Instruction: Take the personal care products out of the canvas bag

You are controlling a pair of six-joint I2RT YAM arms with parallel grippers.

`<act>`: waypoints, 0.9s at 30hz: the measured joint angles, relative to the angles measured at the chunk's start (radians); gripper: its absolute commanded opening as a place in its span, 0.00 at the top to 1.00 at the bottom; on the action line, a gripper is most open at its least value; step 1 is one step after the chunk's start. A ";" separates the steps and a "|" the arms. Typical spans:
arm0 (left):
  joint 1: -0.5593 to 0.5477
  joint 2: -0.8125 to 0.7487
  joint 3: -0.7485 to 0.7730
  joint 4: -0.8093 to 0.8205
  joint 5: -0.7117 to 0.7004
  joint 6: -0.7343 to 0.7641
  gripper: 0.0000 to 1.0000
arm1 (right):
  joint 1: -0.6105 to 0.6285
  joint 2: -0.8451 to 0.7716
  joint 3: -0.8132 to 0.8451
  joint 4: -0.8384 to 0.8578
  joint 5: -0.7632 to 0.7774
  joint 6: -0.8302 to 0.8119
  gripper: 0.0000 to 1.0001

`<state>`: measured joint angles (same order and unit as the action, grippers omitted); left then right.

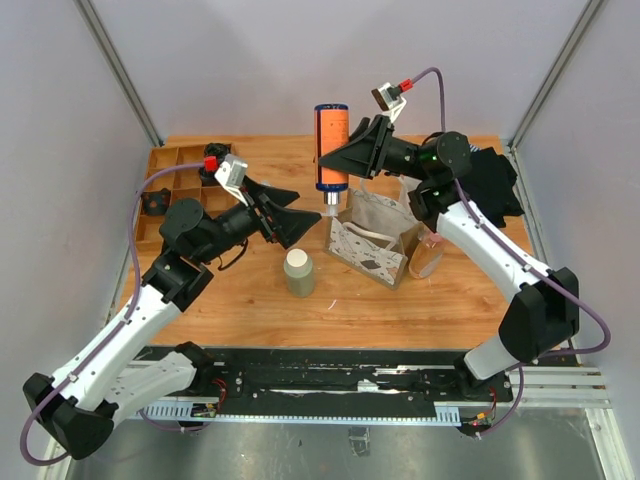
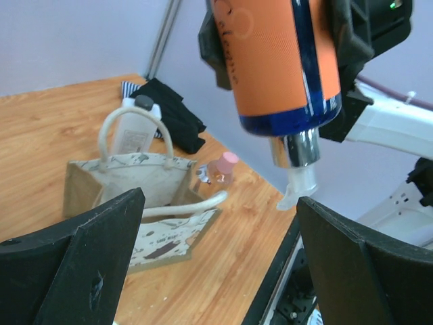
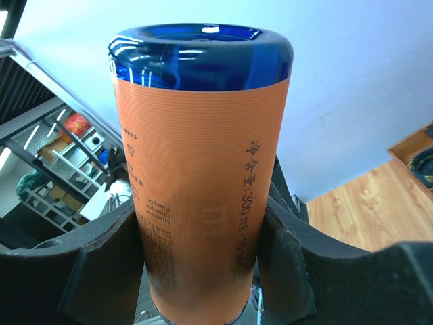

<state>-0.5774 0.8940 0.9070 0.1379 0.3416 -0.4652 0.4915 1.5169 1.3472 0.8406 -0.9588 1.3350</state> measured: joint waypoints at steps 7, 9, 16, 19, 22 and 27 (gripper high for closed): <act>0.000 0.027 0.046 0.058 0.039 -0.038 0.01 | 0.048 0.008 -0.002 0.035 -0.005 0.011 0.99; 0.000 0.034 0.046 0.082 0.050 -0.056 0.03 | 0.053 0.014 -0.002 0.031 -0.010 0.003 0.99; 0.000 0.110 0.047 0.151 0.117 -0.129 0.22 | 0.080 0.046 -0.001 -0.007 -0.014 -0.033 0.99; 0.000 0.130 0.047 0.156 0.138 -0.150 0.34 | 0.080 0.059 0.004 -0.025 -0.019 -0.047 0.99; 0.000 0.134 0.047 0.156 0.150 -0.164 0.50 | 0.080 0.066 0.014 -0.043 -0.020 -0.056 0.99; 0.002 0.135 0.054 0.161 0.162 -0.175 0.73 | 0.080 0.068 0.034 -0.056 -0.020 -0.076 0.99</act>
<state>-0.5751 1.0290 0.9611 0.2985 0.5034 -0.6407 0.5716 1.5845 1.3815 0.7841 -0.9791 1.2587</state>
